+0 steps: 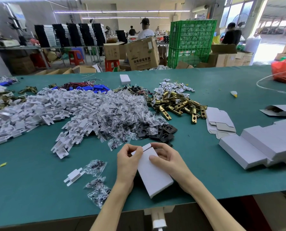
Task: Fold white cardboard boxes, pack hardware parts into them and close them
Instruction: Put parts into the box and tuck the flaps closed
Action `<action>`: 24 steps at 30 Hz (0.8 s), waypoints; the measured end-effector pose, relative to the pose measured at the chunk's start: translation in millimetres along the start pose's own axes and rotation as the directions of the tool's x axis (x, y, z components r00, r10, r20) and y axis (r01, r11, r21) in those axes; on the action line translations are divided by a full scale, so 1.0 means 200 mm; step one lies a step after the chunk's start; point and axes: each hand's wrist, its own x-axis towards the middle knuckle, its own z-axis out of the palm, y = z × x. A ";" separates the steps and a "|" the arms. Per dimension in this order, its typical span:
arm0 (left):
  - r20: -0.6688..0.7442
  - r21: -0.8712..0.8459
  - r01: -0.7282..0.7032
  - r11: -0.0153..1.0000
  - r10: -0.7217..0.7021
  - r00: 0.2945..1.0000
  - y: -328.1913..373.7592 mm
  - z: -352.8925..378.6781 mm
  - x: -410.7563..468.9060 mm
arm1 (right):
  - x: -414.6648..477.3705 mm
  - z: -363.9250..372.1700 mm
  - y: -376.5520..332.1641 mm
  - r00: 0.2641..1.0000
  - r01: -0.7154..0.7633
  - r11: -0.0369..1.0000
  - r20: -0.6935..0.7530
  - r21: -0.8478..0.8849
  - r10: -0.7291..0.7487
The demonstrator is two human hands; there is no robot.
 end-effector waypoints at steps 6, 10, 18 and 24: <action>0.062 -0.009 -0.030 1.000 0.030 0.998 0.01 0.00 -0.01 | 0.00 -0.03 0.01 0.999 0.012 0.997 -0.031 0.081 -0.010; 0.077 -0.014 -0.035 0.999 0.036 0.996 0.02 0.00 -0.01 | 0.00 -0.03 0.02 1.000 0.020 0.994 -0.020 0.108 -0.018; 0.082 -0.006 -0.037 0.999 0.037 0.996 0.01 0.00 -0.01 | 0.00 -0.03 0.02 0.999 0.032 0.993 -0.021 0.115 -0.030; 0.098 -0.026 -0.019 0.999 0.022 0.995 0.02 0.00 -0.01 | 0.00 -0.04 0.03 0.999 0.024 0.994 -0.045 0.109 -0.019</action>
